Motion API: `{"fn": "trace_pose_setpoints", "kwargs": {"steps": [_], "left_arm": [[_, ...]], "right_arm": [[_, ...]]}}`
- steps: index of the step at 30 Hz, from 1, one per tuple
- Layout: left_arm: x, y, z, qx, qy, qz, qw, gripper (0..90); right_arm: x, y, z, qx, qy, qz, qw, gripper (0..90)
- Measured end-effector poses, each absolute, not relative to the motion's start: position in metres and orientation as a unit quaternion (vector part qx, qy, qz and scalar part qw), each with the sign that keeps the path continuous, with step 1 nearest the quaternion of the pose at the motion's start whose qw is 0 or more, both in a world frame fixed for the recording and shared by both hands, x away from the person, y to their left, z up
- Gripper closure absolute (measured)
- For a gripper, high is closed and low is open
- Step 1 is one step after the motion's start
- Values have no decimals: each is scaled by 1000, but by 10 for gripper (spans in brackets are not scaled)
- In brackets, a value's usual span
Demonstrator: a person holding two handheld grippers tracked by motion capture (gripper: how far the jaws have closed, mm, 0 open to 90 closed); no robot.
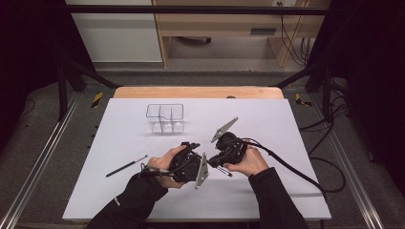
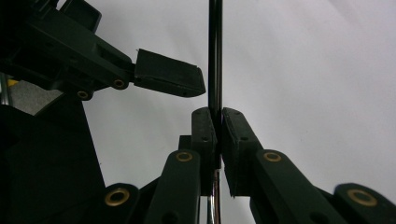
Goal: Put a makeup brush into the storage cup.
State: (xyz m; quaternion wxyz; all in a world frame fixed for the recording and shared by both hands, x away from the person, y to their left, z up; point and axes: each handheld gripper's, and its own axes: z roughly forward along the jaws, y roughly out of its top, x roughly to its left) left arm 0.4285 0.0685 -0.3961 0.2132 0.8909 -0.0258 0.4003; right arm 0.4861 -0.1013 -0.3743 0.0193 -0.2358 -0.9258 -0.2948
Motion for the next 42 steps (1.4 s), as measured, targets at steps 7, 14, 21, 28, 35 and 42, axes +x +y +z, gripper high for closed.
{"fn": "trace_pose_setpoints", "kwargs": {"steps": [7, 14, 21, 28, 35, 42], "left_arm": [[428, 67, -398, 892, -37, 400, 209, 431], [428, 66, -401, 892, -49, 400, 203, 521], [427, 65, -403, 895, -61, 395, 201, 635], [426, 65, -404, 895, -73, 394, 197, 692], [425, 65, -405, 896, -86, 394, 187, 736], [424, 64, -408, 899, -104, 390, 173, 791]], "right_arm": [[487, -100, -376, -234, -927, -293, 22, 841], [486, -98, -377, -231, -929, -289, 28, 841], [485, -99, -376, -228, -929, -289, 27, 841], [485, -99, -376, -225, -929, -292, 26, 841], [485, -99, -375, -222, -929, -295, 24, 840], [485, -100, -374, -220, -929, -297, 21, 837]]}}
